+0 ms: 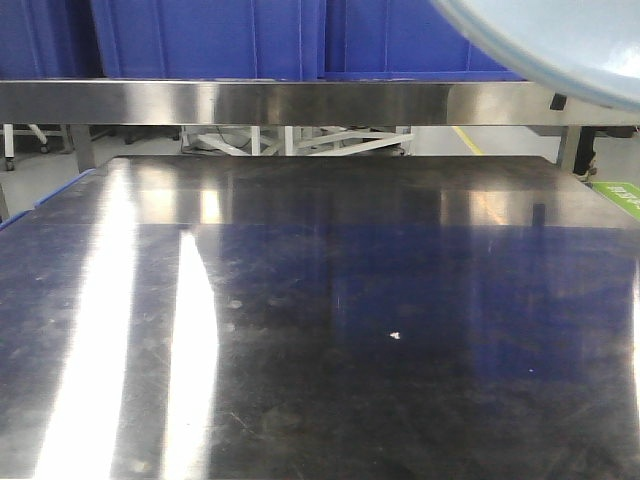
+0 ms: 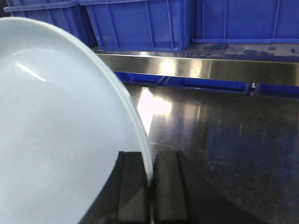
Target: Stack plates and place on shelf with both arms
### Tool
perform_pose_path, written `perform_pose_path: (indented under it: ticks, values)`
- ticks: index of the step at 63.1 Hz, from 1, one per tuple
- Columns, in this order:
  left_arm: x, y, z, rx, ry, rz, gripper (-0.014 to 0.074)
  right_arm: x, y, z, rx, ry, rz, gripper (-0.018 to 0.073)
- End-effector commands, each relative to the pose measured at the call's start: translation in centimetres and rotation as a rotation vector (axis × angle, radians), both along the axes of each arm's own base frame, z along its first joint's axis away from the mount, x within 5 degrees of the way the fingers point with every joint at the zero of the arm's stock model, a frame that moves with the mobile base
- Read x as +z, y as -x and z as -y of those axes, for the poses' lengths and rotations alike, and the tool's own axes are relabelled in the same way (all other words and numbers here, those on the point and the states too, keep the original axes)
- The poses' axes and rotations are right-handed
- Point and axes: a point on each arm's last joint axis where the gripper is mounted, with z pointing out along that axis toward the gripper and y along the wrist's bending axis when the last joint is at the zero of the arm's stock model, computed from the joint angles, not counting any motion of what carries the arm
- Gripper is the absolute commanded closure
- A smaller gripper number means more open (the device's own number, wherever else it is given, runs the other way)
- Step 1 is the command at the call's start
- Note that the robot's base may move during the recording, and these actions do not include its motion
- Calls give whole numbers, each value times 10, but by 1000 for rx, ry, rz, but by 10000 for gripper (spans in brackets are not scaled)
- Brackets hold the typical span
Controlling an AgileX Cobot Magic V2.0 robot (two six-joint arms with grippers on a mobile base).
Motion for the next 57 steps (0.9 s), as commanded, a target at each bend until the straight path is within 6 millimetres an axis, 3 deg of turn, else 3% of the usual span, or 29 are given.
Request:
perform_pose_path:
  ticks: [1, 57]
  values:
    - [16, -1, 3, -20, 52, 89, 512, 18, 0, 4, -43, -54, 108, 503]
    - [16, -1, 3, -20, 52, 89, 512, 18, 0, 4, -43, -53, 108, 503]
